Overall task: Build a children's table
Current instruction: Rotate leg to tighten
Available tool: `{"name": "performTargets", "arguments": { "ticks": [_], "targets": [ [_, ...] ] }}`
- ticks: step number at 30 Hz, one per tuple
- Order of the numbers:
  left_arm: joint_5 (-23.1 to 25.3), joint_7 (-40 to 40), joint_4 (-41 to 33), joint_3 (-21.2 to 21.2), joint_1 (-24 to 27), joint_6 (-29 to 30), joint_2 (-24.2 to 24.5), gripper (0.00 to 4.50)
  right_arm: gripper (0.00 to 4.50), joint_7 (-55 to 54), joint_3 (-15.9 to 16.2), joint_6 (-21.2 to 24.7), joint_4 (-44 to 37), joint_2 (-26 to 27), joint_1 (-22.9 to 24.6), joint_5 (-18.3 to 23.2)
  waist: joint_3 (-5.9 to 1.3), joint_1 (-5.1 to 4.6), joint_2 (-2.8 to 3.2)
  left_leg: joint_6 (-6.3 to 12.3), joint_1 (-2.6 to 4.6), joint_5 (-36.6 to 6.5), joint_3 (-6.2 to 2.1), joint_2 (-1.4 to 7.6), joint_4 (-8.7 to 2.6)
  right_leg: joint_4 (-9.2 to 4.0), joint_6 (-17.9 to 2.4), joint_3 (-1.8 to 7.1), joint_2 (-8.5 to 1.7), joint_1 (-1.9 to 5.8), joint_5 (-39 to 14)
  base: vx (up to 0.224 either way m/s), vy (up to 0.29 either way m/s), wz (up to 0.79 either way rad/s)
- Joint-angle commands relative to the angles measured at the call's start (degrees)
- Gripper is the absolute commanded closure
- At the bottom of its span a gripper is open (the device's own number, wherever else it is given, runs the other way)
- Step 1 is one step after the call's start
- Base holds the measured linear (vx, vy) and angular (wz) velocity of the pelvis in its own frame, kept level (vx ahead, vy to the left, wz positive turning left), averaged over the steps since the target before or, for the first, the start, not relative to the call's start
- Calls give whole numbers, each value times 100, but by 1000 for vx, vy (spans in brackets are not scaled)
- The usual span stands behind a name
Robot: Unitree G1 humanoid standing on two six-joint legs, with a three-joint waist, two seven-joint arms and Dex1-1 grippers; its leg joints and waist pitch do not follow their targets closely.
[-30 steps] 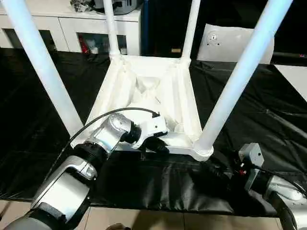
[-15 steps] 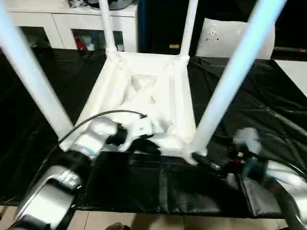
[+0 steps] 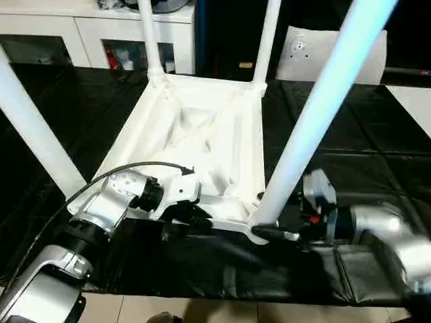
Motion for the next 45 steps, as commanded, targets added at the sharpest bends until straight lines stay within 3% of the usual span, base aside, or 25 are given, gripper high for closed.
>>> {"name": "performTargets", "arguments": {
  "ticks": [1, 5, 14, 18, 23, 25, 27, 28, 30, 31, 34, 36, 40, 45],
  "targets": [
    [281, -4, 89, -115, 0, 87, 221, 450, 94, 319, 187, 43, 101, -74, -38, -27, -343, 65, -41, 633, 142, -398, -174, 506, -377, -321, -1761, 235, -544, 159, 943, 0, 0, 0],
    [313, -65, 89, -156, -20, 70, 276, 450, 124, 482, 326, -82, 448, -115, -214, -206, -358, 79, -51, 703, 137, -272, -171, 498, -357, -293, -1799, 213, -538, 159, 1096, 0, 0, 0],
    [409, -19, 79, -179, -35, 83, 333, 450, 201, 662, 515, -379, 1187, 109, -583, -452, -363, 100, -61, 638, 138, -339, -160, 498, -359, -286, -1856, 204, -525, 153, 960, 0, 0, 0],
    [437, 266, 171, -102, -61, 213, 260, 450, 230, 634, 494, -382, 1232, 254, -579, -374, -344, 106, -65, 590, 139, -466, -153, 499, -366, -313, -1832, 218, -533, 146, 737, 0, 0, 0],
    [253, 511, 46, 105, 12, 658, 144, 450, 244, 499, 387, -257, 1070, 411, -402, -199, -305, 115, -51, 306, 164, -936, -163, 502, -411, -402, -1738, 250, -549, 121, -141, 0, 0, 0],
    [143, 662, -54, 222, 77, 893, 73, 450, 245, 196, 317, -265, 1006, 578, -289, -198, -302, 103, -23, 247, 165, -954, -167, 508, -431, -395, -1727, 257, -542, 107, -160, 0, 0, 0],
    [82, 907, -224, 302, 171, 1205, -49, 450, 246, -413, 255, -327, 1004, 857, -212, -377, -299, 88, -41, 209, 168, -1008, -179, 506, -450, -405, -1709, 255, -530, 103, -173, 0, 0, 0],
    [69, 960, -263, 317, 191, 1267, -79, 450, 248, -574, 250, -344, 1016, 922, -207, -445, -299, 69, -6, 164, 171, -1028, -184, 512, -459, -390, -1717, 259, -535, 99, -169, 0, 0, 0],
    [57, 1456, -495, 414, 290, 1664, -374, 450, 248, -1772, 107, -266, 1170, 1453, -244, -825, -266, -27, -19, -8, 130, -1262, -204, 478, -503, -428, -1615, 247, -525, 107, -640, 0, 0, 0],
    [81, 1717, -551, 432, 305, 1820, -563, 450, 249, -2268, -8, -67, 1242, 1733, -297, -854, -248, -70, 0, -142, 146, -1508, -219, 465, -517, -467, -1538, 245, -531, 80, -1086, 0, 0, 0],
    [98, 2137, -518, 514, 267, 2007, -880, 450, 252, -2801, -87, 47, 1324, 2098, -386, -898, -227, -135, -15, -354, 215, -2003, -234, 459, -508, -570, -1286, 277, -554, 2, -2000, 0, 0, 0],
    [123, 2354, -495, 569, 225, 2103, -1049, 450, 252, -3119, -121, 102, 1368, 2307, -439, -940, -236, -131, 1, -376, 234, -2057, -236, 468, -512, -587, -1230, 297, -550, -31, -2014, 0, 0, 0],
    [249, 2965, -394, 612, 22, 2248, -1514, 450, 253, -3991, -127, 298, 1492, 3026, -679, -1035, -247, -123, 15, -361, 211, -1921, -233, 461, -549, -567, -1177, 297, -518, -22, -1570, 0, 0, 0],
    [469, 2928, -428, 477, 28, 2183, -1403, 450, 253, -4174, -158, 419, 1357, 3109, -624, -1194, -262, -107, 6, -235, 187, -1648, -207, 463, -553, -552, -1168, 304, -514, 9, -1058, 0, 0, 0]
  ]
}}
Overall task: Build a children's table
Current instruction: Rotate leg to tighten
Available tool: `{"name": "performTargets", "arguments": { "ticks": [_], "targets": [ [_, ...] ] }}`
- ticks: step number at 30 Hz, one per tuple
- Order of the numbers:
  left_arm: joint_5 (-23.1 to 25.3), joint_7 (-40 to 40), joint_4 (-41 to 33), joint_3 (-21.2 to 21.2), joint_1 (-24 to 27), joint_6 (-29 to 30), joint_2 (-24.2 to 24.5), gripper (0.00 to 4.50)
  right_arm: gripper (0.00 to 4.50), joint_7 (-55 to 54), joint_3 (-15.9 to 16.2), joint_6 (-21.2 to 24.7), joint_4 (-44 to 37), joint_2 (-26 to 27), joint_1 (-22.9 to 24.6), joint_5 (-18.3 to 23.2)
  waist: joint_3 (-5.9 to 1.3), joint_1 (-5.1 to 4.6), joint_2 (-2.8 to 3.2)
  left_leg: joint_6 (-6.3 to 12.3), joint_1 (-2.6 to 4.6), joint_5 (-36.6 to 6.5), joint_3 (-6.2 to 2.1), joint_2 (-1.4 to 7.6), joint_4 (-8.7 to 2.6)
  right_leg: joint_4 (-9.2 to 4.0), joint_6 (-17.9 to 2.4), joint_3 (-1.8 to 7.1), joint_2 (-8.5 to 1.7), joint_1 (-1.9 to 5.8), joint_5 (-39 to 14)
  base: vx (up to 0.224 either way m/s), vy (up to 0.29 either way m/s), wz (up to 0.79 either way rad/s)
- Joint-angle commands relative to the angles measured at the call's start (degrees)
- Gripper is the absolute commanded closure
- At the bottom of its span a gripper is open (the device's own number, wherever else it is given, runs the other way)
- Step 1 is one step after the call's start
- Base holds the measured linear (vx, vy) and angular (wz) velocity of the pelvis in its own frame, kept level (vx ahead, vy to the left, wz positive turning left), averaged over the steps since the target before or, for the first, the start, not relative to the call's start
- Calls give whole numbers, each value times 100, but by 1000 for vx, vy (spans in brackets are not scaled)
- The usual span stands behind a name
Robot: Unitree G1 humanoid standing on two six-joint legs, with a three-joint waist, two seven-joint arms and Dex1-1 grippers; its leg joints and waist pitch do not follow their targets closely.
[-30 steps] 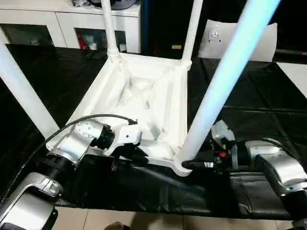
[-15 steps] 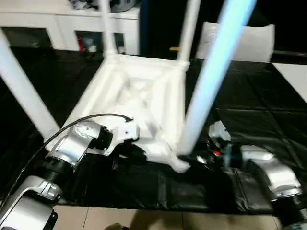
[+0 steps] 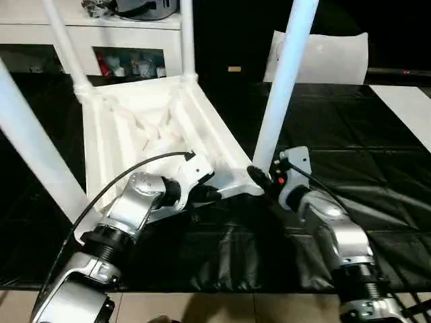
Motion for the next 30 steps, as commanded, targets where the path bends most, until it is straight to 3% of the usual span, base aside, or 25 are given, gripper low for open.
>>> {"name": "performTargets", "arguments": {
  "ticks": [1, 2, 3, 5, 8, 10, 14, 16, 21, 27, 28, 30],
  "targets": [
    [160, 229, 28, -299, -126, -131, -126, 450, 218, 419, 669, 221, -119, 316, 163, 149, -246, 53, 9, -140, 95, -1638, -238, 451, -525, -588, -1125, 303, -496, 21, -1034, 0, 0, 0],
    [170, 205, 16, -307, -118, -133, -104, 450, 218, 428, 656, 206, -138, 295, 192, 150, -247, 58, 11, -125, 97, -1622, -236, 459, -529, -586, -1120, 307, -498, 23, -998, 0, 0, 0],
    [173, 124, -25, -292, -90, -146, -12, 450, 183, 467, 572, 196, -275, 174, 341, 187, -247, 60, 18, -128, 103, -1621, -237, 461, -533, -586, -1119, 304, -493, 22, -990, 0, 0, 0],
    [220, 44, -48, -286, -64, -177, 105, 450, 180, 496, 470, 191, -432, 49, 499, 237, -274, 88, 19, -111, 117, -1504, -227, 472, -535, -569, -1116, 296, -483, 39, -763, 0, 0, 0],
    [265, -159, 54, -306, -50, -526, 302, 450, 152, 655, 383, 177, -688, -152, 703, 293, -301, 158, 8, 112, 91, -926, -198, 457, -496, -511, -1215, 286, -481, 89, 197, 0, 0, 0],
    [277, -233, 78, -320, -44, -641, 356, 450, 141, 710, 383, 166, -760, -211, 758, 284, -317, 172, 9, 230, 88, -738, -188, 460, -475, -479, -1257, 277, -485, 102, 531, 0, 0, 0],
    [124, -1071, 9, -449, 80, -1383, 820, 450, 109, 1321, 398, 218, -1407, -711, 1182, 461, -327, 199, 1, 402, 58, -649, -201, 469, -449, -464, -1212, 264, -492, 137, 681, 0, 0, 0],
    [44, -1367, 99, -436, 80, -1686, 1007, 450, 92, 1592, 399, 287, -1721, -1009, 1384, 578, -313, 189, 7, 421, 71, -767, -192, 474, -460, -469, -1244, 258, -479, 107, 618, 0, 0, 0],
    [-237, -1785, 80, -253, 77, -1631, 1191, 450, 47, 1858, 227, 328, -1984, -1360, 1619, 707, -307, 189, 31, 253, 100, -920, -176, 500, -483, -459, -1365, 257, -471, 69, 350, 0, 0, 0],
    [-492, -1603, 143, -3, -64, -1146, 1067, 450, 4, 2115, 177, 449, -2395, -1634, 1878, 894, -311, 237, 18, 328, 85, -814, -152, 480, -444, -439, -1428, 267, -496, 86, 580, 0, 0, 0],
    [-622, -1472, 22, 90, -60, -880, 918, 407, 0, 2123, 195, 446, -2427, -1644, 1907, 907, -310, 242, 12, 316, 85, -829, -152, 484, -443, -443, -1447, 267, -500, 81, 500, 0, 0, 0],
    [-686, -1256, -97, 164, -52, -654, 749, 396, 0, 2102, 207, 418, -2422, -1639, 1924, 895, -308, 253, 24, 264, 90, -893, -149, 490, -438, -451, -1498, 267, -501, 77, 400, 0, 0, 0]
  ]
}}
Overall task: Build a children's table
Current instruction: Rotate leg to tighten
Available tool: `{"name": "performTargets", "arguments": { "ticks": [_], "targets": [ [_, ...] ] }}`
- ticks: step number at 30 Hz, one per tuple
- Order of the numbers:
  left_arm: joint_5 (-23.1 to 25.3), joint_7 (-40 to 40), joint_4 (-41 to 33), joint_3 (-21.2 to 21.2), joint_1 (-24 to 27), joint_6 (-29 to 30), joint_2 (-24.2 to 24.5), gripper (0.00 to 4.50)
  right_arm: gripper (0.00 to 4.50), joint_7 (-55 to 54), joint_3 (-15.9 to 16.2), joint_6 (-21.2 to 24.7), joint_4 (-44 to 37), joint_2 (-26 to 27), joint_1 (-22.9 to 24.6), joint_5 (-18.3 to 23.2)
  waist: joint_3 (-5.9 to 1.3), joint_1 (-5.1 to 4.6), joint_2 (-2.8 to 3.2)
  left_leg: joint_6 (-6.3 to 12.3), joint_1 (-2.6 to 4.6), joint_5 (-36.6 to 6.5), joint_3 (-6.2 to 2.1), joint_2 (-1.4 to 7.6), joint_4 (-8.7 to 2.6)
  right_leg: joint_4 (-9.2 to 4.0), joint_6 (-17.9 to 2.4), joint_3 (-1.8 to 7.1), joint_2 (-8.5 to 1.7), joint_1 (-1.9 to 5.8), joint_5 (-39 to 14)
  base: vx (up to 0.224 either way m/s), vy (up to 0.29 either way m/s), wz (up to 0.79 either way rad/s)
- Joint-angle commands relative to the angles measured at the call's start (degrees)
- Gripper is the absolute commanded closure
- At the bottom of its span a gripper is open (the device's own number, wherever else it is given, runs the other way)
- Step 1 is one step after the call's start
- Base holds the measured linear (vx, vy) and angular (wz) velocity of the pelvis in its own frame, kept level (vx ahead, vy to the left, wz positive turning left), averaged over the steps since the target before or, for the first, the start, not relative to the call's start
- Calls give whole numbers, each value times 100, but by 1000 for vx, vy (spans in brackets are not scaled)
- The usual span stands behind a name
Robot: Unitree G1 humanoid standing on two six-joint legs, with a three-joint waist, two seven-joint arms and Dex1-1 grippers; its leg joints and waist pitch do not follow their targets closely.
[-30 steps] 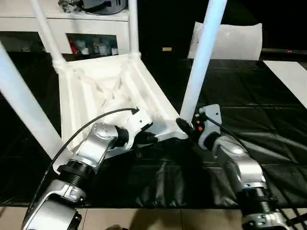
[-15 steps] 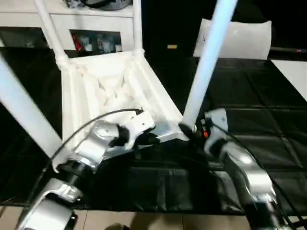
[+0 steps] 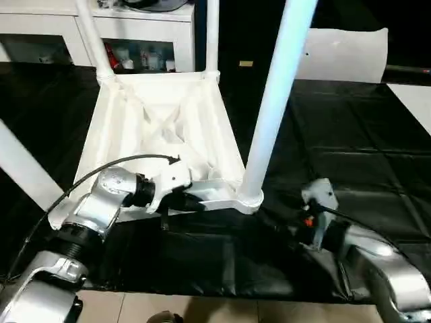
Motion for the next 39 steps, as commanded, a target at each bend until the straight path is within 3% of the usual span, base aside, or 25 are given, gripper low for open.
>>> {"name": "performTargets", "arguments": {
  "ticks": [1, 7, 14, 18, 22, 23, 26, 29, 39],
  "targets": [
    [-171, 288, -266, 128, -119, 248, -164, 394, 0, 13, 20, 20, -116, -49, 54, 55, -317, 26, 21, 243, 175, -908, -208, 486, -392, -414, -1570, 261, -503, 166, 347, 0, 0, 0],
    [113, 559, -67, -77, -255, 259, -435, 339, 0, -32, 59, 55, -157, -17, 39, 49, -328, 44, -14, 370, 146, -721, -216, 460, -367, -409, -1464, 257, -490, 188, 476, 0, 0, 0],
    [379, 666, 49, -284, -329, 328, -382, 278, 0, -87, 71, 5, -153, -29, 49, 15, -331, 44, 7, 375, 150, -744, -228, 463, -370, -408, -1445, 247, -482, 189, 465, 0, 0, 0],
    [276, 478, 4, -330, -270, 477, -374, 278, 0, -140, 100, -54, -101, -35, 55, -81, -324, 39, 19, 256, 160, -896, -228, 465, -385, -426, -1445, 252, -480, 175, 250, 0, 0, 0],
    [278, 389, 46, -340, -266, 509, -375, 278, 0, -194, 95, -85, -36, -1, 7, -103, -339, 45, 18, 279, 161, -788, -225, 460, -372, -404, -1473, 253, -484, 179, 485, 0, 0, 0],
    [283, 384, 55, -348, -271, 501, -373, 305, 0, -203, 95, -91, -24, 2, -3, -109, -339, 45, 18, 303, 156, -755, -223, 457, -368, -398, -1485, 251, -482, 181, 556, 0, 0, 0],
    [411, 429, 138, -455, -322, 399, -328, 305, 0, -253, 104, -150, 21, 8, -56, -152, -343, 49, 24, 336, 155, -743, -225, 457, -362, -399, -1496, 248, -487, 185, 607, 0, 0, 0],
    [477, 532, 239, -469, -376, 285, -339, 344, 0, -293, 99, -170, 21, 3, -78, -169, -336, 47, 21, 311, 157, -829, -224, 458, -366, -411, -1479, 253, -488, 186, 479, 0, 0, 0],
    [673, 416, 465, -638, -470, -355, -316, 415, 0, -208, 76, -252, -96, -100, -33, -113, -328, 48, 18, 270, 157, -949, -229, 460, -378, -435, -1439, 254, -490, 182, 293, 0, 0, 0]
  ]
}}
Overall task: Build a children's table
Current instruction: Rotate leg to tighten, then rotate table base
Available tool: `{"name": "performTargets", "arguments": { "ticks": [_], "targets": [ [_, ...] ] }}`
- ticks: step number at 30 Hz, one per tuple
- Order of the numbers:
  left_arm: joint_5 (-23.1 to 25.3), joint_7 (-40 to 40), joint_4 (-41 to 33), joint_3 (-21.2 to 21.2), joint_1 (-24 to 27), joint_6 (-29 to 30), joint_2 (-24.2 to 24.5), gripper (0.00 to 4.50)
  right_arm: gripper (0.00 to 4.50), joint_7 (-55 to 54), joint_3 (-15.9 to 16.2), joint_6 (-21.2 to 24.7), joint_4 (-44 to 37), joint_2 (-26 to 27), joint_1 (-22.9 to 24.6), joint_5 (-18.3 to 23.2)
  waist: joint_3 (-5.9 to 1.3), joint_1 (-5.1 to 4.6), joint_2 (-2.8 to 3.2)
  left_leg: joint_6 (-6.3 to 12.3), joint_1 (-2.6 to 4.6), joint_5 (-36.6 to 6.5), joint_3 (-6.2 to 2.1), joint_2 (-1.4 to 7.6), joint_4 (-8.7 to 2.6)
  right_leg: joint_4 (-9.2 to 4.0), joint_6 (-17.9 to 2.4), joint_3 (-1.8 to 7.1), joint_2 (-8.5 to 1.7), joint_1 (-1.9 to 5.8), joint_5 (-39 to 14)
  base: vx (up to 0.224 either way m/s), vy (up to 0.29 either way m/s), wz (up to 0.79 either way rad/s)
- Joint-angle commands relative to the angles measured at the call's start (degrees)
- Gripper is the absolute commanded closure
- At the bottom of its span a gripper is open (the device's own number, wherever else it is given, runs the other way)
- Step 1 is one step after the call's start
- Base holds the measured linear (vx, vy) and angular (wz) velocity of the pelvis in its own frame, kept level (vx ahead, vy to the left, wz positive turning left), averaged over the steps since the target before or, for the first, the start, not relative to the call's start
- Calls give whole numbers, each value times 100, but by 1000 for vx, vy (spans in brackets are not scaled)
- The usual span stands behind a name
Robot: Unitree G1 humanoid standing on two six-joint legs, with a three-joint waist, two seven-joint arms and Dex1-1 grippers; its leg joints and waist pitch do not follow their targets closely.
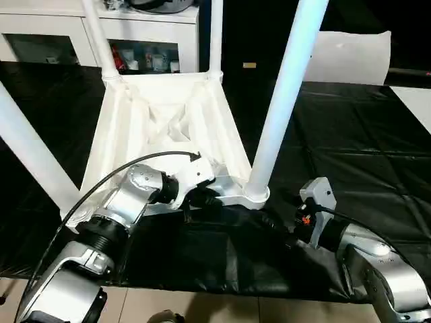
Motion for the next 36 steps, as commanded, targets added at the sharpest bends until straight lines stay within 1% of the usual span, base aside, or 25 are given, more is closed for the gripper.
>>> {"name": "performTargets", "arguments": {
  "ticks": [1, 4, 5, 7, 8, 9, 12, 13, 15, 17, 18, 19, 20, 25, 26, 27, 28, 29, 30, 31, 32, 33, 34, 35, 36],
  "targets": [
    [113, -22, 117, -138, -59, -196, 40, 425, 0, 173, 13, -12, -259, -108, 69, 95, -326, 17, 20, 226, 163, -999, -235, 467, -410, -435, -1448, 250, -493, 181, 205, 0, 0, 0],
    [76, 112, 133, -67, -65, -421, -67, 445, 0, 427, 55, 211, -632, -147, 177, 441, -334, 25, 18, 271, 164, -994, -240, 474, -408, -423, -1420, 255, -491, 192, 333, 0, 0, 0],
    [-78, 147, 51, 59, -40, -377, -176, 445, 0, 527, 62, 368, -837, -185, 223, 630, -339, 27, 8, 319, 167, -939, -239, 483, -406, -403, -1441, 253, -493, 192, 474, 0, 0, 0],
    [-277, 57, -121, 168, 21, -220, -234, 445, 0, 576, 60, 474, -961, -214, 248, 751, -335, 35, 21, 350, 162, -909, -238, 478, -402, -404, -1475, 249, -501, 180, 498, 0, 0, 0],
    [-348, 24, -180, 215, 48, -203, -256, 405, 0, 596, 56, 521, -1006, -226, 258, 806, -331, 36, 10, 336, 165, -939, -233, 476, -404, -412, -1491, 248, -501, 176, 402, 0, 0, 0],
    [-426, 64, -280, 297, 93, -136, -276, 393, 0, 604, 43, 566, -1054, -232, 260, 858, -332, 40, 12, 329, 162, -940, -233, 475, -401, -412, -1502, 249, -506, 180, 368, 0, 0, 0],
    [-651, 41, -666, 471, 333, -57, -238, 388, 0, 644, -44, 764, -1275, -236, 257, 1152, -350, 57, 25, 323, 157, -847, -236, 493, -397, -387, -1572, 242, -503, 184, 524, 0, 0, 0],
    [-660, 57, -693, 488, 368, -87, -229, 358, 0, 641, -67, 808, -1315, -227, 255, 1213, -341, 50, -12, 376, 151, -820, -230, 487, -396, -389, -1560, 241, -488, 173, 589, 0, 0, 0],
    [-727, 138, -850, 585, 500, -126, -227, 346, 0, 611, -105, 920, -1409, -195, 240, 1360, -331, 51, 8, 386, 147, -850, -228, 474, -397, -395, -1517, 238, -489, 170, 476, 0, 0, 0],
    [-868, 347, -1240, 789, 719, 23, -258, 335, 0, 524, -132, 971, -1467, -90, 195, 1471, -323, 39, 2, 339, 133, -927, -234, 479, -408, -411, -1477, 239, -504, 175, 241, 0, 0, 0],
    [-883, 379, -1395, 819, 814, 60, -240, 335, 0, 484, -140, 973, -1476, -44, 172, 1500, -321, 33, -19, 329, 141, -941, -228, 477, -406, -423, -1464, 239, -498, 164, 175, 0, 0, 0],
    [-929, 455, -1857, 893, 1110, 223, -167, 322, 0, 355, -159, 992, -1498, 94, 106, 1585, -323, 30, 4, 284, 144, -955, -237, 490, -416, -413, -1448, 238, -499, 158, 98, 0, 0, 0],
    [-957, 481, -2003, 922, 1206, 308, -142, 309, 0, 313, -163, 1006, -1505, 137, 86, 1612, -312, 8, 4, 259, 147, -1001, -235, 487, -431, -421, -1424, 235, -475, 137, 1, 0, 0, 0],
    [-1441, 741, -3240, 1373, 2049, 1147, 49, 290, 0, -222, -257, 774, -1335, 554, -129, 1492, -307, -5, 40, 58, 164, -1080, -233, 482, -454, -408, -1339, 242, -457, 105, -162, 0, 0, 0],
    [-1655, 713, -3826, 1504, 2505, 1501, 207, 262, 0, -579, -304, 653, -1135, 756, -241, 1311, -310, -6, 44, -5, 187, -1134, -229, 485, -459, -410, -1313, 237, -438, 87, -208, 0, 0, 0],
    [-1678, 709, -3892, 1518, 2557, 1540, 225, 262, 0, -620, -310, 639, -1111, 779, -254, 1290, -296, -37, 40, -19, 156, -1115, -235, 473, -476, -405, -1323, 241, -436, 88, -192, 0, 0, 0],
    [-1733, 720, -4126, 1542, 2751, 1659, 300, 257, 0, -739, -312, 585, -1036, 836, -292, 1198, -284, -29, 52, -42, 190, -1232, -208, 448, -475, -448, -1240, 242, -394, 57, -368, 0, 0, 0],
    [-1776, 750, -4331, 1578, 2953, 1737, 350, 251, 0, -883, -303, 482, -941, 885, -332, 1039, -277, -36, 66, -109, 181, -1298, -224, 459, -489, -444, -1221, 252, -409, 58, -422, 0, 0, 0],
    [-1829, 819, -4552, 1653, 3170, 1806, 371, 237, 0, -1010, -324, 427, -883, 954, -352, 966, -257, -40, 32, -128, 175, -1369, -211, 453, -505, -472, -1170, 255, -399, 51, -556, 0, 0, 0],
    [-1941, 875, -4823, 1768, 3440, 1894, 388, 224, 0, -1194, -373, 350, -817, 1026, -377, 861, -253, -33, 53, -217, 201, -1569, -214, 457, -511, -477, -1102, 265, -406, 32, -813, 0, 0, 0],
    [-2039, 940, -5067, 1894, 3683, 1976, 394, 218, 0, -1372, -438, 291, -776, 1096, -392, 782, -240, -46, 12, -282, 188, -1680, -216, 461, -528, -500, -1033, 272, -411, 26, -999, 0, 0, 0],
    [-2126, 967, -5249, 1999, 3886, 2007, 407, 215, 0, -1510, -517, 273, -743, 1148, -405, 759, -234, -41, 28, -304, 189, -1749, -229, 463, -536, -506, -1001, 277, -424, 23, -1119, 0, 0, 0],
    [-2240, 971, -5437, 2107, 4097, 2093, 461, 207, 0, -1702, -616, 238, -673, 1187, -432, 698, -224, -53, 10, -344, 205, -1860, -219, 457, -550, -538, -909, 283, -399, -4, -1309, 0, 0, 0],
    [-2321, 963, -5573, 2203, 4276, 2158, 522, 193, 0, -1897, -706, 187, -591, 1215, -464, 609, -219, -43, 16, -395, 227, -1949, -218, 445, -544, -551, -834, 293, -389, -33, -1454, 0, 0, 0],
    [-2321, 963, -5573, 2203, 4276, 2158, 522, 174, 0, -1897, -706, 187, -591, 1215, -464, 609, -213, -34, 29, -439, 240, -2012, -224, 448, -544, -552, -807, 297, -395, -51, -1539, 0, 0, 0]
  ]
}}
